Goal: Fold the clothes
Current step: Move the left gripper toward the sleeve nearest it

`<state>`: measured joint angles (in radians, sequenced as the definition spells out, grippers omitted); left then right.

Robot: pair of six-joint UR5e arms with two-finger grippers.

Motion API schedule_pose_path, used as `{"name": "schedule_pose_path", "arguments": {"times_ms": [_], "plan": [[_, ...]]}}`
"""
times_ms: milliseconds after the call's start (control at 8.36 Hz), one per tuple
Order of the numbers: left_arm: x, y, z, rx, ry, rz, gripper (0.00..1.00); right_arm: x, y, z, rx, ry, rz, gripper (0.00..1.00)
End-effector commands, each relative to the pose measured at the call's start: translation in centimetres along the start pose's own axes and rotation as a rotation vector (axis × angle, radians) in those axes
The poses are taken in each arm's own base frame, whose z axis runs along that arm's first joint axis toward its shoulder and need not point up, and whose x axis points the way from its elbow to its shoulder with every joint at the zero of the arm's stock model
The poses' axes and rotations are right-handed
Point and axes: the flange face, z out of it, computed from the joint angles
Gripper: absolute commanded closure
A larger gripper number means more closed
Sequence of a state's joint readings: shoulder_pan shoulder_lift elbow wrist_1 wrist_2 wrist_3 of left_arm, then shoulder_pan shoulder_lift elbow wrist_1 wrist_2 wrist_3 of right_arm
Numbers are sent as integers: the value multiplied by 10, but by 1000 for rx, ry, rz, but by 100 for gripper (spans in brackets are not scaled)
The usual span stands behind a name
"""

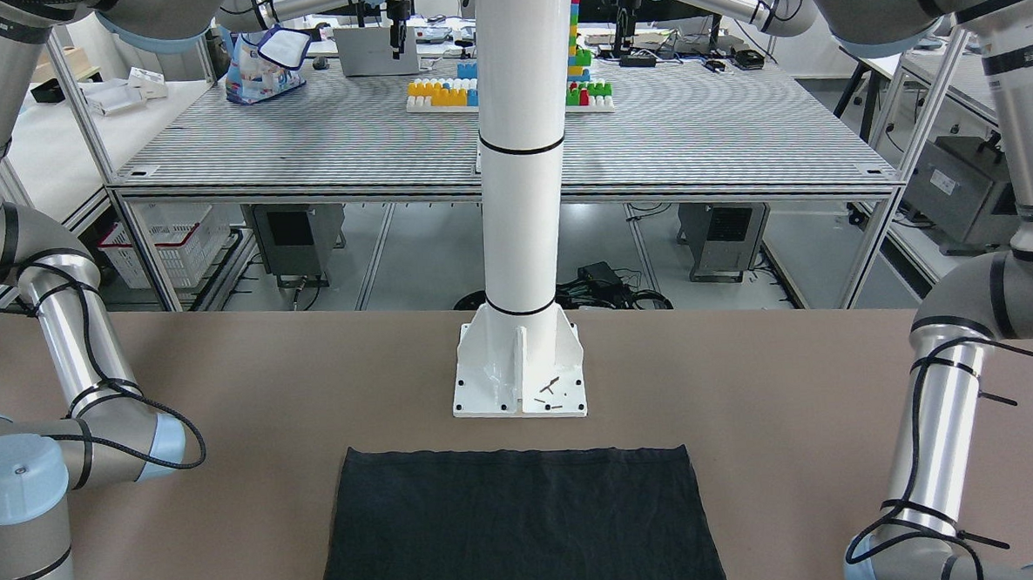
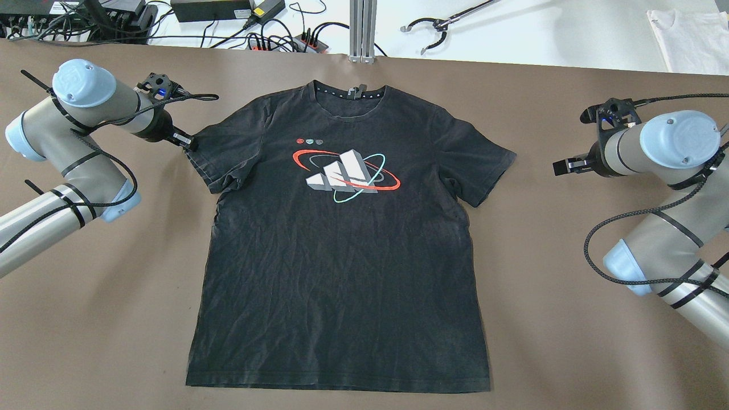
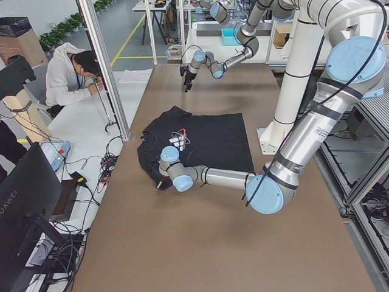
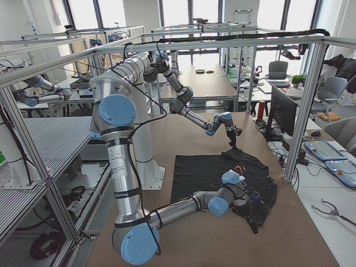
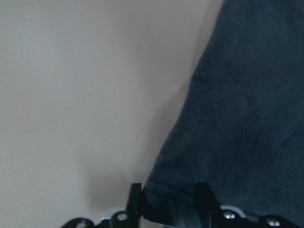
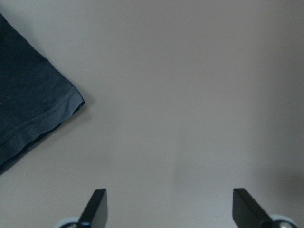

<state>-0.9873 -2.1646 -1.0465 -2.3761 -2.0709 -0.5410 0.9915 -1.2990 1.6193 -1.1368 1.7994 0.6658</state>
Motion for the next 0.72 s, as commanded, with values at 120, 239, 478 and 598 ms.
{"name": "schedule_pose_path", "arguments": {"times_ms": [120,239,478,598], "plan": [[3,-3,-5,11,5,3,100,-3,3,1,-3,-3,-5,6],[11,-8,-12,28,15,0,100,-3,3,1,-3,-3,-5,6],[33,-23,-33,67,47,-100,100,-4,3,2,-4,-4,-4,6],[56,-43,-50,101,78,-149,100,-4,3,2,-4,-4,-4,6]]}}
